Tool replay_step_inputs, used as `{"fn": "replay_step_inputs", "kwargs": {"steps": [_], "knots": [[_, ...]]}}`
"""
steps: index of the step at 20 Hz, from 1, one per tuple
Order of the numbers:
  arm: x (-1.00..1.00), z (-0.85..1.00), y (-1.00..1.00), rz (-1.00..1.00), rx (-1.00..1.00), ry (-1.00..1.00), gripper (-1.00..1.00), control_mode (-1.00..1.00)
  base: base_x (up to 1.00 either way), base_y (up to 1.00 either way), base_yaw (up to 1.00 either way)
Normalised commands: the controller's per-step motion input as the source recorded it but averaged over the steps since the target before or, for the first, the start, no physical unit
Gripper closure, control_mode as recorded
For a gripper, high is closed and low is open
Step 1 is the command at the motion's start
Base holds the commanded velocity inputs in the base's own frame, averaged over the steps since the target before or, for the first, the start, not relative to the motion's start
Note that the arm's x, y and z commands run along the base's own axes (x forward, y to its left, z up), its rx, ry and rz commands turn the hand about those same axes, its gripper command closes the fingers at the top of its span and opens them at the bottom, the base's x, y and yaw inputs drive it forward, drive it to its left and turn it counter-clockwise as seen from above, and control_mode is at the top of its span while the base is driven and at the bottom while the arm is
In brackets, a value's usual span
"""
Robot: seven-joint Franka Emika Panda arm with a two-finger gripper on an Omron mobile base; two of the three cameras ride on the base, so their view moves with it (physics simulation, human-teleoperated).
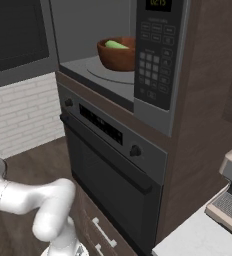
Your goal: Pick the corn from the sink and place it in the bowl. Then pick the bowl and place it in the microwave. Then close the microwave door and press the start button.
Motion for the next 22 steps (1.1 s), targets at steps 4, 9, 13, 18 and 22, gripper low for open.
{"fn": "replay_step_inputs", "kwargs": {"steps": [4,9,13,18,22], "knots": [[0.48,0.18,-0.13,0.00,0.00,-0.01,-1.00,-1.00,0.00,0.00,0.00],[0.02,0.52,-0.68,0.00,0.00,-0.13,-1.00,-1.00,0.00,0.00,0.00],[-0.21,0.54,-0.99,0.00,0.05,-0.27,-1.00,-1.00,0.00,0.00,0.00],[-0.25,0.30,-1.00,0.00,0.13,-0.25,-1.00,-1.00,0.00,0.00,0.00],[-0.67,0.14,-1.00,0.00,0.15,-0.31,-1.00,-1.00,0.00,0.00,0.00]]}}
